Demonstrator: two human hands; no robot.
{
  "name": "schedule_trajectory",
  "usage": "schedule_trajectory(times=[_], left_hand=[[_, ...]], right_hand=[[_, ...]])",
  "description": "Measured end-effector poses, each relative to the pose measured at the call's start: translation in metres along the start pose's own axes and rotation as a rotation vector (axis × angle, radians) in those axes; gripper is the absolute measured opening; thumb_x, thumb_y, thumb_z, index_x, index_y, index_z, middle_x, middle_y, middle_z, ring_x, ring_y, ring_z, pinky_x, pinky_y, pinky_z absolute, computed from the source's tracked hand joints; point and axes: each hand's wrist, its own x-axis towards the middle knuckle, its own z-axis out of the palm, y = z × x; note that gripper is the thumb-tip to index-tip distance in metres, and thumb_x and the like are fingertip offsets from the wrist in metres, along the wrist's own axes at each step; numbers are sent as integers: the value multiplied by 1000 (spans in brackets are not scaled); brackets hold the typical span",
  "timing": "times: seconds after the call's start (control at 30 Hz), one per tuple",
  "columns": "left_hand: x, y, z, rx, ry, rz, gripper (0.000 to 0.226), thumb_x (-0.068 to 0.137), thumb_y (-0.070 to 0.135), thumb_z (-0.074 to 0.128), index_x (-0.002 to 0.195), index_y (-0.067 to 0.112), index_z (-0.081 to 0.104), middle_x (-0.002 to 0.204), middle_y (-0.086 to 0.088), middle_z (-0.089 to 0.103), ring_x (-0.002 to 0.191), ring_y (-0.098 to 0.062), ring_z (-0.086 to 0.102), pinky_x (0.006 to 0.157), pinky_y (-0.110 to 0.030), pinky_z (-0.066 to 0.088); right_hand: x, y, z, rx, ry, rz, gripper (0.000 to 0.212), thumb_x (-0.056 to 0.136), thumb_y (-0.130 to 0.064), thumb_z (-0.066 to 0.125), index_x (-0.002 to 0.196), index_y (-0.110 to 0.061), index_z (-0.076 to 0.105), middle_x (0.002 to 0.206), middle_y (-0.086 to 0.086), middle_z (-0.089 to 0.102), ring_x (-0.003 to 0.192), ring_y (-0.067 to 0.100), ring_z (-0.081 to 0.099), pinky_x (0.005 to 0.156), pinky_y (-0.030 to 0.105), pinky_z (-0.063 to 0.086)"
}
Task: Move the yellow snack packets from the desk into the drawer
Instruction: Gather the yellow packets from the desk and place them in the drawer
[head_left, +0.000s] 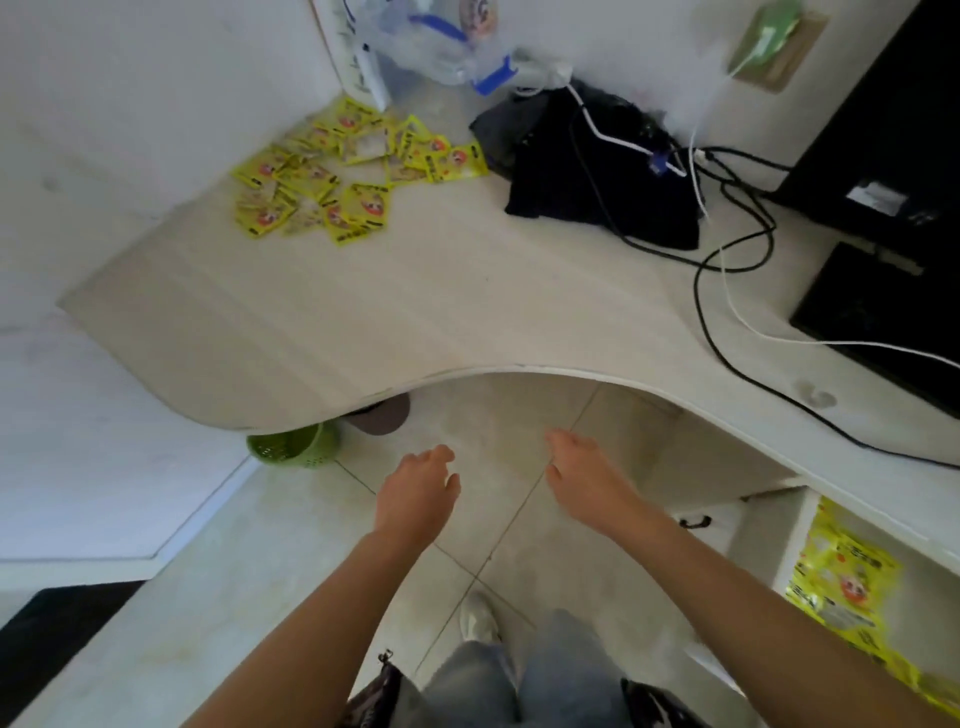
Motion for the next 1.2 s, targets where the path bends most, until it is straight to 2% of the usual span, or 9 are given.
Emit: schedule_trajectory(times=[0.13,0.4,0.57,0.73,0.83,1.03,1.2], left_hand=[[36,-31,-35,4,44,-38,29,94,33,49,121,22,55,113,3,65,108,-20,56,85,-35,50],[117,-69,-92,42,86,-153,30,95,38,48,120,24,54,111,6,65,111,-18,53,85,-34,47],[176,-73,-113,16,80,-226,34,92,46,51,119,24,54,111,8,63,110,-16,52,84,-34,48],[238,-68,-129,-1,32,-301,37,90,48,53,117,24,55,113,5,63,112,-18,51,86,-36,48],[272,-65,-140,-28,64,-348,36,88,49,54,113,23,58,113,4,63,112,-19,52,86,-38,49],[345,-50,-164,-71,143,-361,33,89,42,56,112,18,60,116,-2,61,116,-23,49,86,-39,47],[393,-59,-173,22,136,-348,40,89,30,56,125,14,50,128,-8,53,126,-28,38,93,-42,43]], right_hand=[[50,-36,-17,-55,-4,-57,30,93,-17,41,120,-5,46,119,18,56,108,35,54,88,39,46],[152,-82,-63,-116,26,-219,39,95,-20,42,133,-12,41,128,9,54,115,27,51,91,40,48],[217,-99,-97,-134,-5,-272,39,97,-21,40,135,-12,40,130,9,52,116,26,50,93,37,47],[290,-114,-132,-166,-65,-299,38,97,-20,39,134,-12,39,130,10,50,115,27,48,93,41,46],[331,-121,-148,-191,-97,-308,37,96,-19,40,132,-11,41,128,10,50,116,29,48,91,40,46],[405,-140,-175,-282,-93,-333,35,95,-20,43,128,-9,43,127,13,50,116,31,48,91,41,46],[461,-149,-190,-408,-49,-304,35,93,-16,45,127,-8,44,130,16,47,122,34,41,96,43,41]])
